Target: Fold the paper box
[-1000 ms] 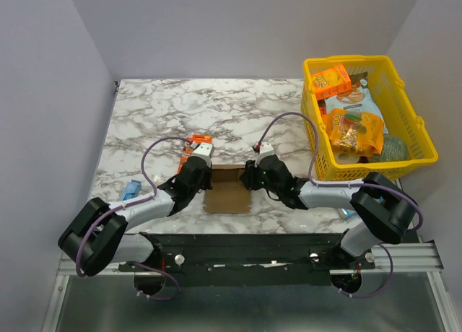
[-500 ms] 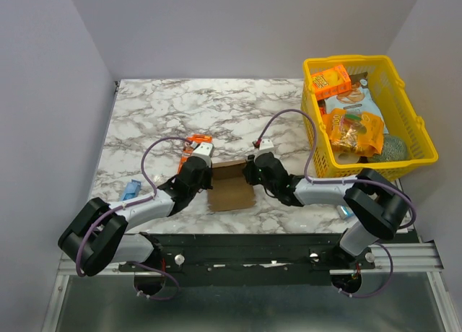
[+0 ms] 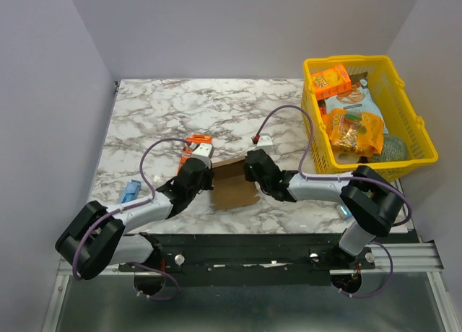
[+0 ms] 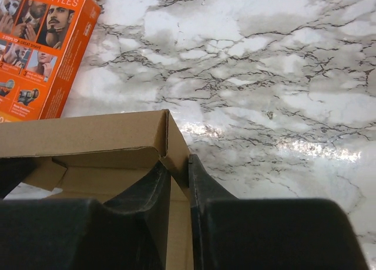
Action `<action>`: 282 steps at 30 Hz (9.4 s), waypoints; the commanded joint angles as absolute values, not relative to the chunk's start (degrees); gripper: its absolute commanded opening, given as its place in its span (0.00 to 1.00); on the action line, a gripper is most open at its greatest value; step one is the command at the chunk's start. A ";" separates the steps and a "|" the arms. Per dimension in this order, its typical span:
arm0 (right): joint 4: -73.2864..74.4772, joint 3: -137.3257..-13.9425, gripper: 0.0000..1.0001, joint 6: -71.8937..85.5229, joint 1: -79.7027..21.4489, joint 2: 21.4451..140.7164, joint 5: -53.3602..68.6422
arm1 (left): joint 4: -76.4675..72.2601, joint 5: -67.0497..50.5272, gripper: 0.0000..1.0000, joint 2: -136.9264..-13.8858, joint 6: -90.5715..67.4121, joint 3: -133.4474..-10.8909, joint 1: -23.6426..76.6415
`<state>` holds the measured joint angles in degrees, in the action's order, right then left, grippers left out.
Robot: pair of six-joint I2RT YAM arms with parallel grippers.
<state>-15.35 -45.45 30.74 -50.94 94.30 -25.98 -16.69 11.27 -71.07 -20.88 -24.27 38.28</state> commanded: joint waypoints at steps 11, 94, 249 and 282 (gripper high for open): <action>8.16 -54.75 0.01 44.38 -50.71 99.49 -44.02 | -15.82 14.24 0.00 -66.36 -22.59 -22.76 39.29; 21.10 -56.69 0.77 18.93 -46.85 77.61 -2.47 | 6.67 0.09 0.76 -76.30 -17.58 -41.84 38.94; 5.35 -37.79 0.79 19.51 -36.21 59.68 8.70 | 24.17 -11.07 0.88 -68.90 -7.21 -51.94 44.12; -9.64 -25.93 0.75 6.42 -36.21 59.32 10.10 | 29.62 -22.41 0.00 -74.27 17.05 -55.63 45.53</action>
